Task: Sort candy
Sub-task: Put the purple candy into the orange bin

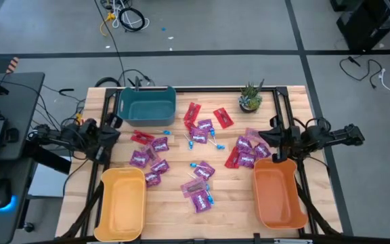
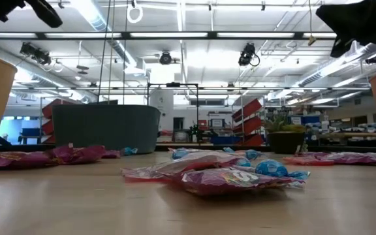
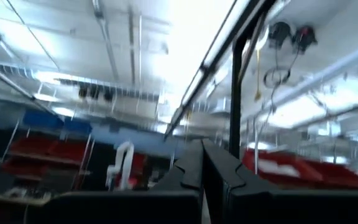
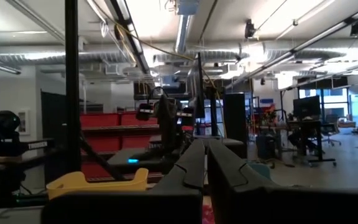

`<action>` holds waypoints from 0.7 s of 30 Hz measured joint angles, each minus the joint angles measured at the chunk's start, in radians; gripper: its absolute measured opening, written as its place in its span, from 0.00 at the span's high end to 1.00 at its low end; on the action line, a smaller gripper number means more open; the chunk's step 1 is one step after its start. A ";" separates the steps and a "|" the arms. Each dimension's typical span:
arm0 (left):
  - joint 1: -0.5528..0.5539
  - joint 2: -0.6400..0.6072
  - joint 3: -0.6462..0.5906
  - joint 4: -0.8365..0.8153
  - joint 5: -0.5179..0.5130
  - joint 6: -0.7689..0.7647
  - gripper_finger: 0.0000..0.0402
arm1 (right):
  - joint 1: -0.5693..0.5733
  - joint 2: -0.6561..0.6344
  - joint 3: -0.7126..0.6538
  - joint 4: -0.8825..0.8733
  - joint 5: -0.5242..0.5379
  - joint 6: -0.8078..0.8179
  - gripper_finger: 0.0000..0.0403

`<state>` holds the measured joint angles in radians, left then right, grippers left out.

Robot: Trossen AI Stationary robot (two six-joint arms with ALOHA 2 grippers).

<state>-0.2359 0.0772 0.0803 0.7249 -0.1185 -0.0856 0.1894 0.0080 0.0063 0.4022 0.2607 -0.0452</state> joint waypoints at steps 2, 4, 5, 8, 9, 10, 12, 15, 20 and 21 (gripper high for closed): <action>0.000 0.001 0.000 -0.011 0.036 0.071 0.99 | 0.000 0.000 0.000 0.021 0.000 -0.001 0.98; 0.000 0.008 0.000 -0.044 0.138 0.193 0.99 | 0.000 0.000 0.000 0.056 0.009 -0.003 0.99; 0.000 0.015 0.000 -0.054 0.175 0.222 0.99 | -0.002 0.000 0.000 0.083 0.034 -0.004 0.99; 0.000 0.039 0.000 -0.044 0.176 0.237 0.99 | -0.004 -0.001 0.000 0.116 0.083 -0.020 0.99; 0.000 0.045 0.000 -0.036 0.165 0.239 0.99 | -0.004 0.000 0.000 0.119 0.086 -0.036 0.99; 0.000 0.051 0.000 -0.036 0.161 0.240 0.99 | -0.004 0.000 0.000 0.126 0.087 -0.052 0.99; 0.000 0.063 0.000 -0.040 0.154 0.241 0.99 | -0.004 0.000 0.000 0.131 0.092 -0.080 0.98; 0.000 0.080 0.000 -0.038 0.149 0.241 0.99 | -0.004 0.000 0.000 0.121 0.093 -0.059 0.98; 0.000 0.107 0.000 -0.033 0.149 0.243 0.99 | -0.004 0.000 0.000 0.119 0.092 -0.076 0.99; 0.000 0.111 0.000 -0.022 0.149 0.255 0.99 | -0.004 0.000 0.000 0.115 0.092 -0.092 0.99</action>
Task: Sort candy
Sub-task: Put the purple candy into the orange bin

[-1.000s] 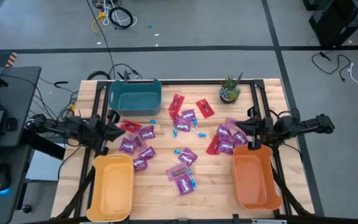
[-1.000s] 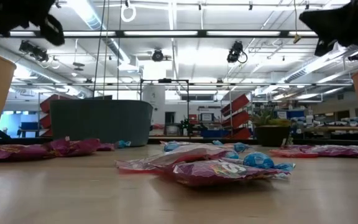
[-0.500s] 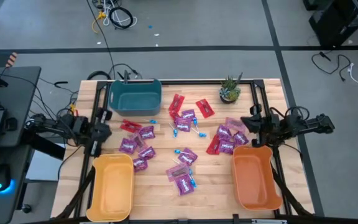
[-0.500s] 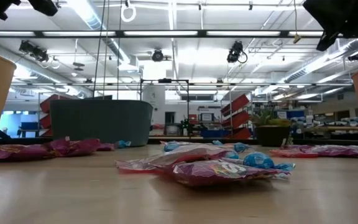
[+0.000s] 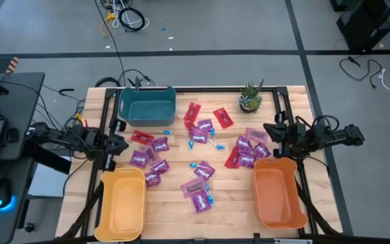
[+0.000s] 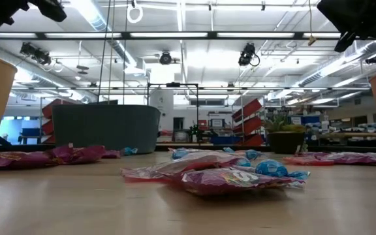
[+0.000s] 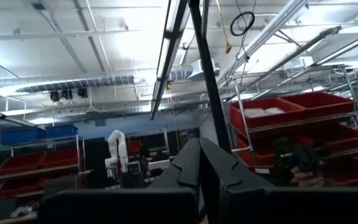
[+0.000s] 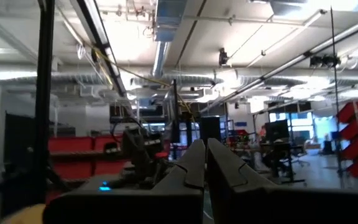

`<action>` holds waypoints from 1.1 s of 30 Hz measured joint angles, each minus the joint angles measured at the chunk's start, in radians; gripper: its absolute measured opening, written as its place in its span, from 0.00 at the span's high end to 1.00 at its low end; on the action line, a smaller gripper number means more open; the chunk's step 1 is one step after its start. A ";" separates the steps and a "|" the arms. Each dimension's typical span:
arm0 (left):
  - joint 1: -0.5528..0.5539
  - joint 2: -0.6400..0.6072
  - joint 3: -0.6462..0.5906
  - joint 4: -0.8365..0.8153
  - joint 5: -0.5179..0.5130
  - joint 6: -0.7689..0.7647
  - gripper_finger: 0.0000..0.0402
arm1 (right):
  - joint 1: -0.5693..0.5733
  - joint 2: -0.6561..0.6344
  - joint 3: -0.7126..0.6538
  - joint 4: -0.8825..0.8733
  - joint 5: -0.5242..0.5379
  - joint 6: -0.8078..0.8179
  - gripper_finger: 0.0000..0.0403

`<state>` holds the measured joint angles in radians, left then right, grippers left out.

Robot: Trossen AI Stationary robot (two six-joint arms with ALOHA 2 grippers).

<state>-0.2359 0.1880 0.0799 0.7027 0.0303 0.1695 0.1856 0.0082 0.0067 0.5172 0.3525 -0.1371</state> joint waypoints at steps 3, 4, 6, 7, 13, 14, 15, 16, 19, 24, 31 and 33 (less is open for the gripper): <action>-0.008 0.020 0.000 0.069 0.000 0.066 0.99 | -0.002 0.000 0.000 0.009 0.022 0.003 0.99; -0.014 0.038 0.000 0.108 0.000 0.080 0.99 | -0.006 0.000 0.000 0.025 0.023 0.000 0.98; -0.024 0.075 0.000 0.156 0.000 0.106 0.99 | -0.009 0.000 0.018 0.024 0.021 0.000 0.98; -0.028 0.095 0.000 0.167 0.000 0.112 0.99 | -0.008 -0.001 0.031 0.013 0.013 -0.004 0.98; -0.029 0.255 0.000 0.317 -0.066 0.064 0.99 | 0.010 0.012 0.120 -0.076 -0.062 -0.089 0.99; -0.029 0.278 0.000 0.363 -0.068 0.063 0.99 | 0.012 0.020 0.133 -0.076 -0.060 -0.092 0.99; -0.029 0.298 0.000 0.409 -0.069 0.063 0.99 | 0.013 0.030 0.143 -0.076 -0.052 -0.093 0.99; -0.029 0.313 0.000 0.449 -0.070 0.063 0.99 | 0.013 0.039 0.152 -0.079 -0.043 -0.092 0.99; -0.029 0.337 0.000 0.516 -0.071 0.062 0.99 | 0.012 0.078 0.177 -0.078 -0.033 -0.105 0.99; -0.029 0.335 0.000 0.546 -0.070 0.062 0.99 | 0.004 0.188 0.229 -0.081 -0.008 -0.159 0.99; -0.029 0.335 0.000 0.544 -0.087 0.054 0.99 | -0.015 0.383 0.344 -0.077 0.058 -0.162 0.99; -0.028 0.335 0.000 0.523 -0.154 0.047 0.99 | -0.019 0.435 0.374 -0.077 0.058 -0.163 0.99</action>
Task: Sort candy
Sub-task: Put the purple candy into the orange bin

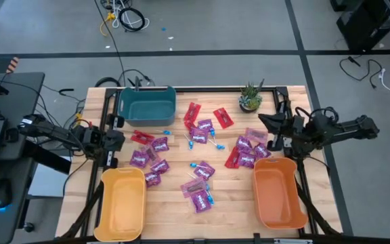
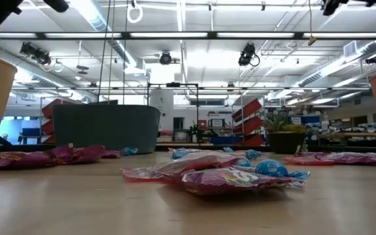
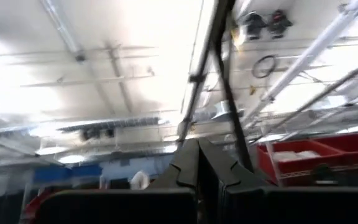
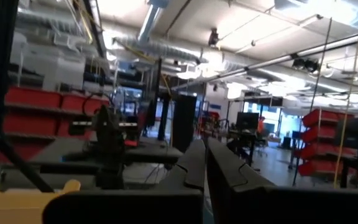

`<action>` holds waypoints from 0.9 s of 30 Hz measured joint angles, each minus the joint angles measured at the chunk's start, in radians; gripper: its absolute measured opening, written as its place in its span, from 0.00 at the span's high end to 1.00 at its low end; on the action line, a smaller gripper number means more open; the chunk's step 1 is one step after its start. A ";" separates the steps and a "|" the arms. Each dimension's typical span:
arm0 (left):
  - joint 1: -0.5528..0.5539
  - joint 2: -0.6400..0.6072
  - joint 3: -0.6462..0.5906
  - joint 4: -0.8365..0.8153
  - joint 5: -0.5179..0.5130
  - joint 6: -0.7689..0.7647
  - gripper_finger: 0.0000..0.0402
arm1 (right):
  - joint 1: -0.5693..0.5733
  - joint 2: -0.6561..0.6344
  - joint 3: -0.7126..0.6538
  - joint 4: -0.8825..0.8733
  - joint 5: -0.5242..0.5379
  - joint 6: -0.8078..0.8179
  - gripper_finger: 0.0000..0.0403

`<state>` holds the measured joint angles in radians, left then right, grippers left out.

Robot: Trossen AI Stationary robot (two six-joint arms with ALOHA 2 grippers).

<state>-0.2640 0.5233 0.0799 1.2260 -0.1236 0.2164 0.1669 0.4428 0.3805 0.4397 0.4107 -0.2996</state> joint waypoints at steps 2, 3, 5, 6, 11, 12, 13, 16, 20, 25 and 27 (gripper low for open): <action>0.002 0.001 0.000 -0.054 -0.115 0.011 0.99 | -0.004 0.048 0.028 -0.003 0.000 0.000 0.99; 0.002 0.004 0.000 -0.080 -0.172 0.011 0.99 | -0.006 0.073 0.043 -0.002 0.000 0.000 0.99; 0.003 0.017 0.000 -0.095 -0.227 0.013 0.99 | -0.012 0.118 0.070 0.000 0.000 0.000 0.98; 0.003 0.019 0.000 -0.096 -0.228 0.012 0.99 | -0.014 0.141 0.084 0.000 0.003 0.000 0.98; 0.002 0.019 0.000 -0.119 -0.275 0.013 0.99 | -0.030 0.266 0.157 0.004 0.016 0.000 0.99; 0.002 0.019 0.000 -0.144 -0.307 0.012 0.99 | -0.033 0.292 0.172 0.009 0.016 0.000 0.99; 0.002 0.020 0.000 -0.170 -0.349 0.004 0.99 | -0.037 0.316 0.185 0.009 0.016 0.000 0.99; 0.003 0.026 0.000 -0.216 -0.446 -0.029 0.99 | -0.046 0.384 0.226 0.013 0.016 0.000 0.98; 0.003 0.031 0.000 -0.258 -0.480 -0.048 0.99 | -0.058 0.452 0.275 0.016 0.016 0.010 0.99; 0.002 0.042 0.000 -0.376 -0.583 -0.132 0.99 | -0.073 0.527 0.331 0.015 0.016 0.035 0.99; 0.003 0.051 0.000 -0.440 -0.627 -0.189 0.99 | -0.081 0.555 0.352 0.016 0.016 0.059 0.98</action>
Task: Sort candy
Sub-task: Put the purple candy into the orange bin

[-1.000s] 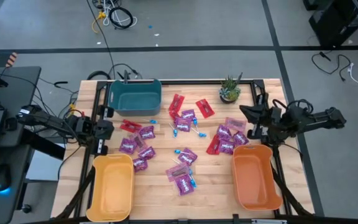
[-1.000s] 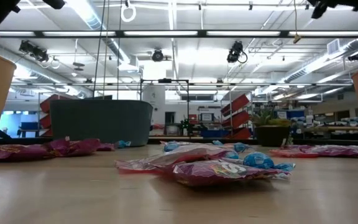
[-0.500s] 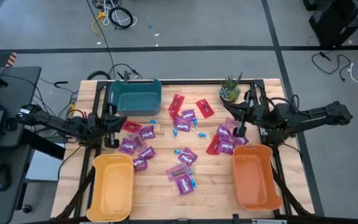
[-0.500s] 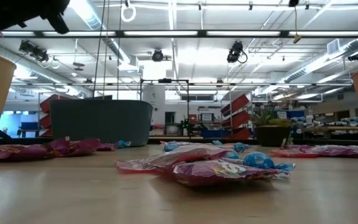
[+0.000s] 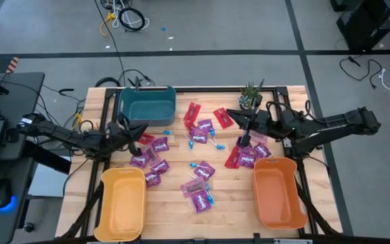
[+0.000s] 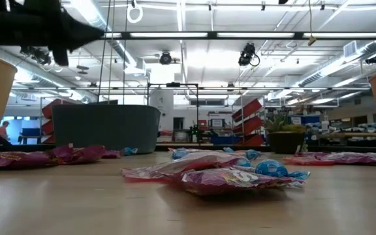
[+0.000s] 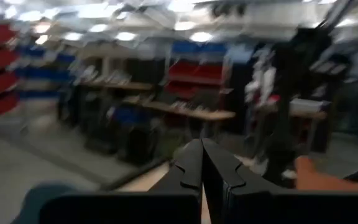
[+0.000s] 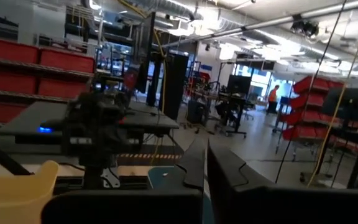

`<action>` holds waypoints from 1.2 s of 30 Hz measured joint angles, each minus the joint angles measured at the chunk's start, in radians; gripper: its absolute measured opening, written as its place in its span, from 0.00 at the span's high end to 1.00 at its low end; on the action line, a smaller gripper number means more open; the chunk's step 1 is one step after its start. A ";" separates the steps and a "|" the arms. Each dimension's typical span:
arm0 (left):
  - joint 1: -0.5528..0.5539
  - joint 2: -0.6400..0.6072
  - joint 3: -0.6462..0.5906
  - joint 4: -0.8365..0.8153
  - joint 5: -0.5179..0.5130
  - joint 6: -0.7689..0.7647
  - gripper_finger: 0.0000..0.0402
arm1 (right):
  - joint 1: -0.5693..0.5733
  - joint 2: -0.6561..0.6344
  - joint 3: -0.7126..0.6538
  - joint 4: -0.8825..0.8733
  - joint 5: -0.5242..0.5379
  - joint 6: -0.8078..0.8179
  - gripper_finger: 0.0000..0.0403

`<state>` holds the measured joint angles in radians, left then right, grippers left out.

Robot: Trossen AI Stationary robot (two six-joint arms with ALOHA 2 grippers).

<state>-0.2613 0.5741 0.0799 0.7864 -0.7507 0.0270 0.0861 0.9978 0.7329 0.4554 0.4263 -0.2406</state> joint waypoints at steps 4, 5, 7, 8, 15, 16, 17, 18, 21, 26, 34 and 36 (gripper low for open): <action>0.000 0.035 0.000 -0.082 -0.002 -0.080 0.99 | -0.017 0.050 0.032 -0.043 0.000 0.014 0.96; 0.000 0.044 0.000 -0.084 0.006 -0.084 0.99 | -0.023 0.062 0.042 -0.061 0.000 0.028 0.96; 0.000 0.056 0.000 -0.083 0.005 -0.084 0.99 | -0.036 0.086 0.063 -0.090 0.000 0.056 0.96; -0.001 0.056 0.000 -0.079 -0.002 -0.084 0.99 | -0.042 0.099 0.072 -0.098 0.000 0.062 0.96; 0.009 0.055 0.000 -0.031 -0.044 -0.043 0.99 | -0.075 0.156 0.100 -0.120 0.000 0.073 0.95; 0.018 0.055 0.000 -0.022 -0.044 -0.035 0.99 | -0.080 0.163 0.100 -0.118 0.000 0.089 0.95; 0.029 0.055 0.001 -0.015 -0.045 -0.033 0.99 | -0.084 0.170 0.100 -0.126 0.000 0.107 0.95; 0.041 0.055 0.007 -0.018 -0.046 -0.032 0.99 | -0.087 0.181 0.100 -0.134 0.000 0.122 0.95; 0.072 0.060 0.045 -0.047 -0.026 -0.013 0.99 | -0.095 0.216 0.100 -0.162 0.000 0.158 0.94; 0.103 0.102 0.143 -0.203 0.016 0.005 0.99 | -0.108 0.273 0.100 -0.178 -0.001 0.189 0.94; 0.124 0.124 0.214 -0.274 0.015 0.086 0.99 | -0.116 0.350 0.100 -0.225 -0.001 0.197 0.94; 0.124 0.126 0.214 -0.281 0.023 0.101 0.99 | -0.116 0.374 0.100 -0.247 -0.001 0.177 0.94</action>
<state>-0.1370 0.7004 0.2943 0.5050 -0.7282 0.1280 -0.0296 1.3714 0.8330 0.2082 0.4255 -0.0634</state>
